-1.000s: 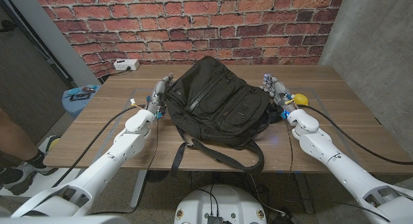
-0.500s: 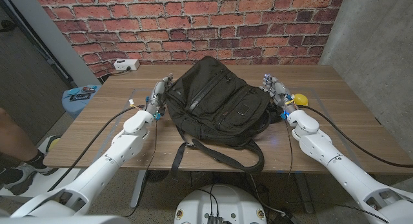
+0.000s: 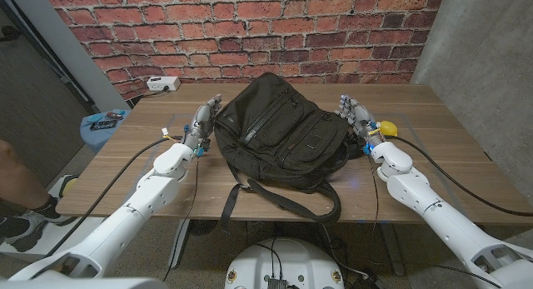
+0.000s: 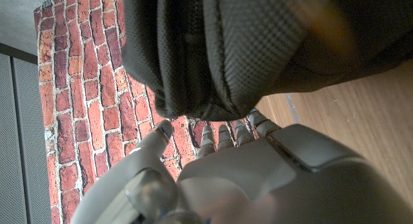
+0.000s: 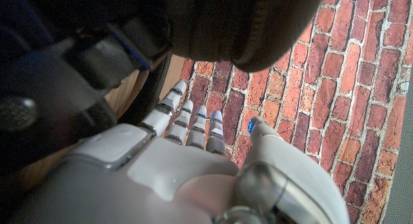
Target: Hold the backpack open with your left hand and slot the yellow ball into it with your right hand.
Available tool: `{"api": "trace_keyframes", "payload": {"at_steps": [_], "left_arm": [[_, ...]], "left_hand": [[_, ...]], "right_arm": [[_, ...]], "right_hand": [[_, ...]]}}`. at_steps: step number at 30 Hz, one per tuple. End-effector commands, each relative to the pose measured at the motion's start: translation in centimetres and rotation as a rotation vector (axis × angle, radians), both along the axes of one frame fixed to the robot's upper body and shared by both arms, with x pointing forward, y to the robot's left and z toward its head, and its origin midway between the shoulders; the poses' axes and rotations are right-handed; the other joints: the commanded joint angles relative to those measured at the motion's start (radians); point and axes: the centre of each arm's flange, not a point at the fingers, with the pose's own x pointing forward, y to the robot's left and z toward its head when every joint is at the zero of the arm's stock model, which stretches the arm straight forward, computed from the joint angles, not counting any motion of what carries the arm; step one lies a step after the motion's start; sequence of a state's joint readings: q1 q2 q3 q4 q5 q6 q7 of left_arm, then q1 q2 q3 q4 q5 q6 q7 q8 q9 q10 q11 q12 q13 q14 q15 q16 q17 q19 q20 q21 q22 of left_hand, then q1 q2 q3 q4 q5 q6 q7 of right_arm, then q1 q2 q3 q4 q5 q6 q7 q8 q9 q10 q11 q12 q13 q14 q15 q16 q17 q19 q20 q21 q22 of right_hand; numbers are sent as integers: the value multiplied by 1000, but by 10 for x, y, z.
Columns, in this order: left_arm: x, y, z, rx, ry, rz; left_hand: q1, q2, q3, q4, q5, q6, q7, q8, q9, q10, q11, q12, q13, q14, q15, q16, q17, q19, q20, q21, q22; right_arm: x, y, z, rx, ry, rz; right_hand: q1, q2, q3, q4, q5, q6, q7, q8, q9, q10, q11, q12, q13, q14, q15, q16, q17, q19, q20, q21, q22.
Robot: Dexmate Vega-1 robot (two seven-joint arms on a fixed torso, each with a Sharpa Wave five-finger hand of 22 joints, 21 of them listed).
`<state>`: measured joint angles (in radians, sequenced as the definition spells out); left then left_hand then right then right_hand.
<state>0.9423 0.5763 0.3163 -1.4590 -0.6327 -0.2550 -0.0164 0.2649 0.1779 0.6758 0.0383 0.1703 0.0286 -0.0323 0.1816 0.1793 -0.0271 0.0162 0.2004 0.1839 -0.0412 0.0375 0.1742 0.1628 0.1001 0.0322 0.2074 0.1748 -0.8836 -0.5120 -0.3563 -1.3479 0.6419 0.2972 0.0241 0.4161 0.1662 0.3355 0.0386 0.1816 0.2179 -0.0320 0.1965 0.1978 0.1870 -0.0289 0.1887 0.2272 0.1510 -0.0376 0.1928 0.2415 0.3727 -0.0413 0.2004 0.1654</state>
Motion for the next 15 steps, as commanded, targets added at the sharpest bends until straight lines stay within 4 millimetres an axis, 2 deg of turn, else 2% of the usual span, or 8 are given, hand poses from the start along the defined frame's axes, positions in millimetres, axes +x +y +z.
{"api": "trace_keyframes", "payload": {"at_steps": [1,15], "left_arm": [[-16,1,8,23,-22,5],[-34,4,29,78,-52,12]], "left_hand": [[12,1,5,-9,6,4,-1,6,1,-3,4,6,4,-7,4,1,3,4,4,0,2],[30,-4,10,-31,11,5,5,5,1,-1,5,5,3,-5,8,1,2,4,6,-2,1]], "right_arm": [[-2,0,-1,-2,-7,-5],[-3,1,0,4,-16,-10]], "right_hand": [[5,-4,3,-2,2,4,-1,4,2,5,4,6,1,7,-32,7,0,9,-37,2,6],[4,-5,3,-5,1,3,0,4,2,4,4,7,-2,5,-31,9,-1,10,-36,1,6]]}}
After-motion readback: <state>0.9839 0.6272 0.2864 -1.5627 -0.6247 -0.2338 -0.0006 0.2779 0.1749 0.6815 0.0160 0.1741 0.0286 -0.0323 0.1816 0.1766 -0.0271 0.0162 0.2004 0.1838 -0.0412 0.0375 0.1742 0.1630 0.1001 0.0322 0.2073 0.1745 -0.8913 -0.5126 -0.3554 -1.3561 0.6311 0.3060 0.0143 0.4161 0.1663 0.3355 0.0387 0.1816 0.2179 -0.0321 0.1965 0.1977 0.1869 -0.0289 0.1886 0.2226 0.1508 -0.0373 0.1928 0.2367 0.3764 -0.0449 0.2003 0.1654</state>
